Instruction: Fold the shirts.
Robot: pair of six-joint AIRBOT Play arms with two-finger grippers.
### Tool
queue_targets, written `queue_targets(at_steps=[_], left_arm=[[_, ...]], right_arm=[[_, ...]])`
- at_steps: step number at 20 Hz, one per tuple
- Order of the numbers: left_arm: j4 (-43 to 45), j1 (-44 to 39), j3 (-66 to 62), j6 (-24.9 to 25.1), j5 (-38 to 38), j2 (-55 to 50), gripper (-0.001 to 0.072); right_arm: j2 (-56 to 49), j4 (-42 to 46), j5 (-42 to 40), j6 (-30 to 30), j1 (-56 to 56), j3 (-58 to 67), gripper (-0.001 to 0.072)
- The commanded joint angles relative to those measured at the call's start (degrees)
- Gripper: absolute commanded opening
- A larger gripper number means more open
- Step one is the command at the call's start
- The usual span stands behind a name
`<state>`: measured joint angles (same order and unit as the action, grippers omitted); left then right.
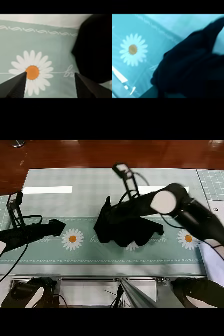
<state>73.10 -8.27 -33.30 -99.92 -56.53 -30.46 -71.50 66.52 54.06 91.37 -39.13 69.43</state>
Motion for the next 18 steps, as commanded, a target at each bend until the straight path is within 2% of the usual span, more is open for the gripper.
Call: queue_targets(at_steps=[1,4,7,9,11,13,15,18], left_arm=[[-7.78,0.02,0.07,2.82,0.33,-1.16,0.0704],[-8.37,0.07,0.07,3.41,-2.58,-1.88,0.0705],[-8.37,0.04,0.39,3.08,-9.07,-2.51,0.0705],[-14.01,0.04,3.19,2.58,-9.18,-3.30,0.0704],[-26.03,0.04,7.80,8.55,-8.66,-5.53,0.0705],[-37.77,-0.15,12.39,17.86,-5.18,-8.92,0.0705],[-41.44,-2.14,13.84,22.93,0.70,-12.96,0.0704],[-48.09,-9.88,13.60,29.59,8.68,-22.73,0.0704]], right_arm=[[-3.61,-5.05,-1.68,-2.49,-0.39,-2.56,0.0622],[-1.36,1.07,7.63,-2.43,11.04,1.38,0.0622],[5.38,10.86,13.40,-0.24,30.08,0.42,0.0621],[10.14,13.46,14.47,-2.75,44.04,-4.48,0.0621],[13.84,10.60,13.55,-3.15,55.49,-12.02,0.0619],[16.72,1.99,12.26,-7.91,63.43,-20.87,0.0618],[17.55,-4.22,11.58,-11.26,65.75,-27.91,0.0613],[17.51,-8.15,9.22,-13.07,63.93,-34.73,0.0612]])
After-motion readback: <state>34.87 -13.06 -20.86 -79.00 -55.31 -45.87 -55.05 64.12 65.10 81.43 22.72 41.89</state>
